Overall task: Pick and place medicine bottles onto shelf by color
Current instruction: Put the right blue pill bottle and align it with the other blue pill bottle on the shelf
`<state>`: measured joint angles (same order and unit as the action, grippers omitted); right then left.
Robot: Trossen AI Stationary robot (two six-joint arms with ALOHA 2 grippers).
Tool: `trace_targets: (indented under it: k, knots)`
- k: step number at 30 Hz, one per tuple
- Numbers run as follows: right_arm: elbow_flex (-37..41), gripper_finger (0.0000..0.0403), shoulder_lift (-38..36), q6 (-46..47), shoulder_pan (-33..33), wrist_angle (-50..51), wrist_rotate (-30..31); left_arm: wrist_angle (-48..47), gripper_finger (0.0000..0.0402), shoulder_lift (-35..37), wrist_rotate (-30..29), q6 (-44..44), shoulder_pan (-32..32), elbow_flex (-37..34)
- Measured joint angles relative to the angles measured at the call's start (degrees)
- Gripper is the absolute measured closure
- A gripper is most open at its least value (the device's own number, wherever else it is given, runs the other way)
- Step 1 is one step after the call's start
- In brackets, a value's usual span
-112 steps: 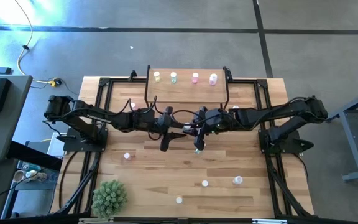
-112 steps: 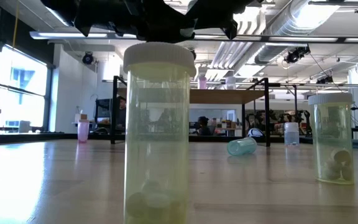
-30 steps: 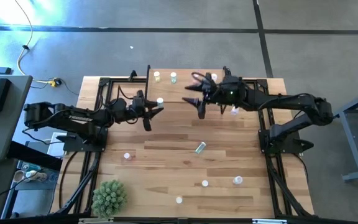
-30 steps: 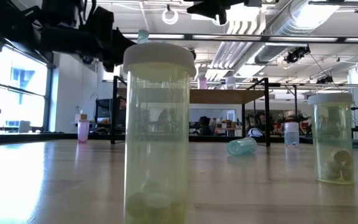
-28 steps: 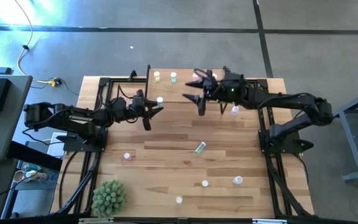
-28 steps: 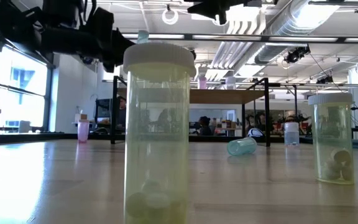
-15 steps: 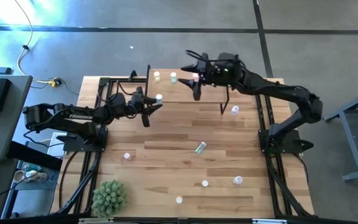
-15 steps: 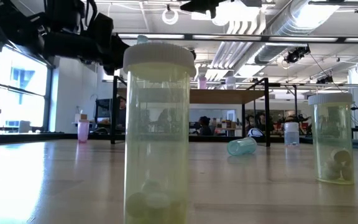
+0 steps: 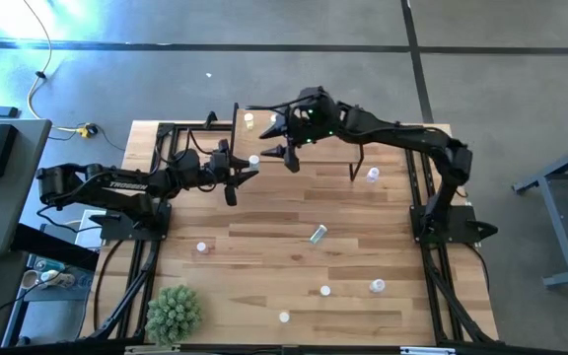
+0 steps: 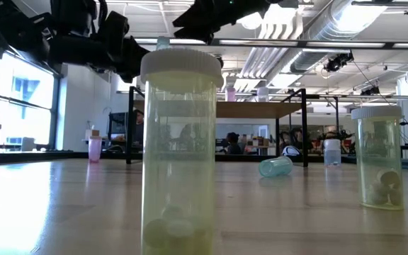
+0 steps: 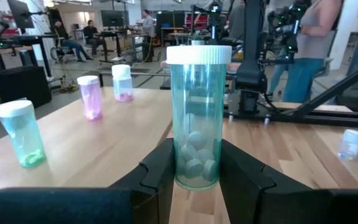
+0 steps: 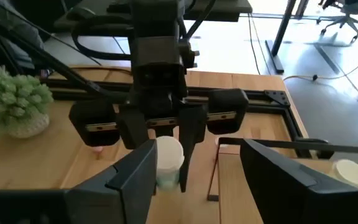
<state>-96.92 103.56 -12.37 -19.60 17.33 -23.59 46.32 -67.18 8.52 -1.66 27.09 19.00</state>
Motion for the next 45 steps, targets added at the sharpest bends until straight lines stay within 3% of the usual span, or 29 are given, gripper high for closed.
trace_targets:
  k: [20, 45]
  knots:
    - [-0.50, 0.0181, 1.56, -1.80, 3.94, 0.12, 0.96, 0.22, 0.0305, -0.01, -0.01, -0.07, -0.63, 0.00]
    - [-0.44, 0.0192, 4.14, -0.12, 4.29, -1.87, 0.92, 3.15, 0.0305, -0.02, 1.11, 0.89, -1.97, 0.37]
